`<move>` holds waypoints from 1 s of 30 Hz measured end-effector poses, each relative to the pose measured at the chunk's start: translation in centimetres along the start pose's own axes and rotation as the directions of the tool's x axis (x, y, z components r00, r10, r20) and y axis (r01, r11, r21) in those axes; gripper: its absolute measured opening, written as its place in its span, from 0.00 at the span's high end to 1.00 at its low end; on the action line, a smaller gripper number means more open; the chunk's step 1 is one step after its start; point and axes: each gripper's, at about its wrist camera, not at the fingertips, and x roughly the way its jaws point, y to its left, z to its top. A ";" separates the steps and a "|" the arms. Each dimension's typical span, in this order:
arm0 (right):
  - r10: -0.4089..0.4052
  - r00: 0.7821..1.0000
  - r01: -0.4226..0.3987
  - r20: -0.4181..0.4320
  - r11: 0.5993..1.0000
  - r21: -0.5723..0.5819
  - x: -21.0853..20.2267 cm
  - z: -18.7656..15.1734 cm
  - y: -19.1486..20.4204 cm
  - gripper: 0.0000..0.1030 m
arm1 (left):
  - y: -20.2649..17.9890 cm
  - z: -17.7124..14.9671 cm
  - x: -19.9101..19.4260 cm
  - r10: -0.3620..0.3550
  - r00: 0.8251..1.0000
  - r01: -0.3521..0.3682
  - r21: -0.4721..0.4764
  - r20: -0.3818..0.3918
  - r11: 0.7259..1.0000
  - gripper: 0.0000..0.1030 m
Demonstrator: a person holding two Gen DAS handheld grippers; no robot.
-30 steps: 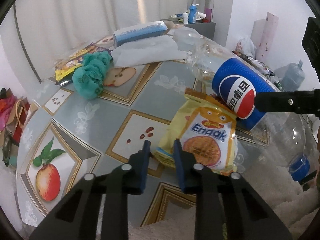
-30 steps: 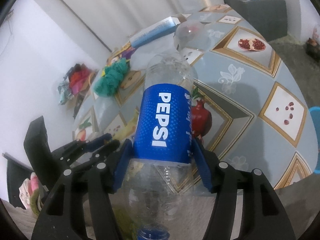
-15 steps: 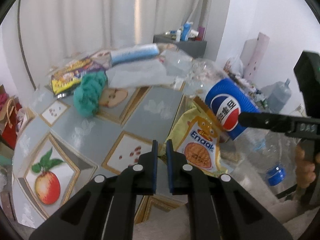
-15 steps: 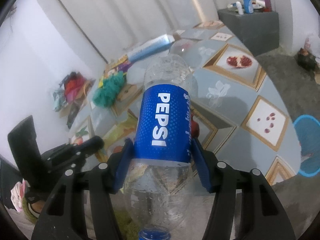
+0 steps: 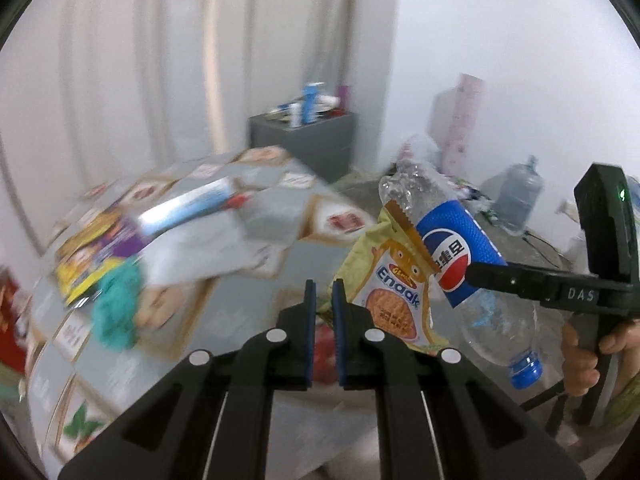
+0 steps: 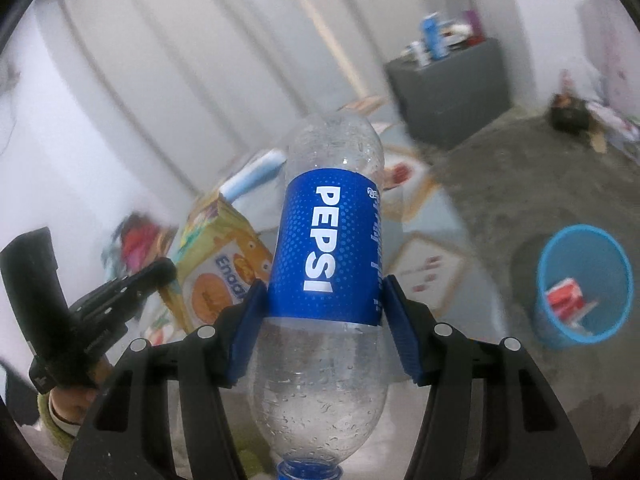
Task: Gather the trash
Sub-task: 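Open both grippers over the blue wastebasket to drop bag and bottle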
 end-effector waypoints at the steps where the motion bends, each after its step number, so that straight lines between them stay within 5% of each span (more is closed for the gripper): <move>1: -0.014 1.000 0.013 0.015 1.000 0.021 -0.6 0.1 -0.9 0.46 | -0.8 0.7 0.7 -0.017 1.000 0.017 0.022 0.000 1.000 0.93; 7: -0.175 0.982 0.154 0.077 0.964 0.218 -4.5 0.4 -10.7 0.46 | -9.5 6.3 7.3 -0.166 0.986 0.167 0.219 -0.024 0.961 0.93; 12: -0.261 0.965 0.225 0.038 0.889 0.398 -5.3 -0.7 -18.8 0.46 | -17.2 8.9 15.7 -0.258 0.953 0.298 0.339 -0.159 0.892 0.93; 19: -0.243 0.968 0.229 -0.067 0.734 0.640 -1.6 -2.5 -29.5 0.45 | -26.1 8.9 30.6 -0.191 0.886 0.386 0.444 -0.422 0.809 0.92; 23: -0.234 0.962 0.262 -0.143 0.633 0.728 2.0 -3.0 -34.6 0.44 | -28.8 8.6 37.1 -0.145 0.865 0.391 0.462 -0.481 0.796 0.90; 25: -0.250 0.956 0.279 -0.155 0.600 0.750 3.2 -2.8 -36.8 0.42 | -29.9 8.2 40.0 -0.121 0.860 0.384 0.473 -0.496 0.793 0.79; 27: -0.254 0.948 0.306 -0.191 0.567 0.765 4.5 -3.0 -39.0 0.41 | -30.3 7.9 41.7 -0.094 0.863 0.360 0.473 -0.496 0.804 0.53; 30: -0.247 0.951 0.296 -0.189 0.540 0.788 4.7 -3.4 -39.9 0.40 | -30.6 7.7 42.1 -0.087 0.872 0.335 0.456 -0.482 0.824 0.45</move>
